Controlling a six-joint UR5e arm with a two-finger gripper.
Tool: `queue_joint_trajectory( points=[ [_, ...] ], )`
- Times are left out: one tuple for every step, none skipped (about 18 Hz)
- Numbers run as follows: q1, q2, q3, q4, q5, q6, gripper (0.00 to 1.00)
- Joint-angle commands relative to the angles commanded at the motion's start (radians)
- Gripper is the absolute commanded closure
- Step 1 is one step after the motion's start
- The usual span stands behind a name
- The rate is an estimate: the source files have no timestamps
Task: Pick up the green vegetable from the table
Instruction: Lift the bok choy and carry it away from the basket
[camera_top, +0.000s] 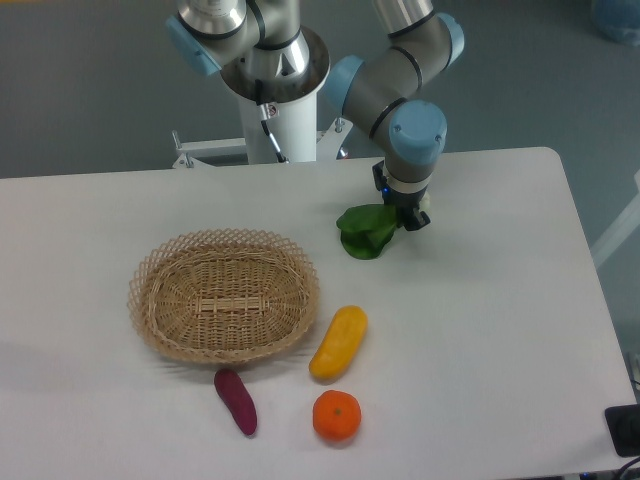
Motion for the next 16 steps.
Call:
queue_joint_trajectory(
  points=[
    [0.002, 0.002, 0.014, 0.000, 0.000, 0.002, 0.56],
    [0.003, 0.005, 0.031, -0.002, -0.002, 0.002, 0.56],
    [0.002, 0.006, 0.052, -0.012, -0.002, 0.003, 0.56],
    [0.000, 0.008, 0.083, -0.018, -0.005, -0.005, 0.56],
    [-0.002, 0.008, 0.107, -0.021, -0.011, -0.014, 0.56],
    [-0.005, 0.006, 0.129, -0.021, -0.017, -0.037, 0.56],
    [-0.009, 0.006, 0.156, -0.021, -0.031, -0.066, 0.56],
    [-0.011, 0.002, 0.182, -0.023, -0.049, -0.093, 0.56],
    [-0.017, -0.003, 0.207, -0.023, -0.069, -0.121, 0.56],
    [-0.021, -0.009, 0.233, -0.025, -0.077, -0.145, 0.56],
    [-0.023, -0.021, 0.261, -0.032, -0.080, -0.164, 0.56],
    [-0.032, -0.032, 0.290, -0.041, -0.086, -0.182, 0.58],
    [-0.046, -0.052, 0.330, -0.048, -0.089, -0.208, 0.59],
    [-0.058, -0.075, 0.372, -0.055, -0.087, -0.233, 0.59],
    [-0.070, -0.101, 0.415, -0.064, -0.086, -0.253, 0.59],
    [-0.084, -0.126, 0.458, -0.081, -0.086, -0.270, 0.59]
  ],
)
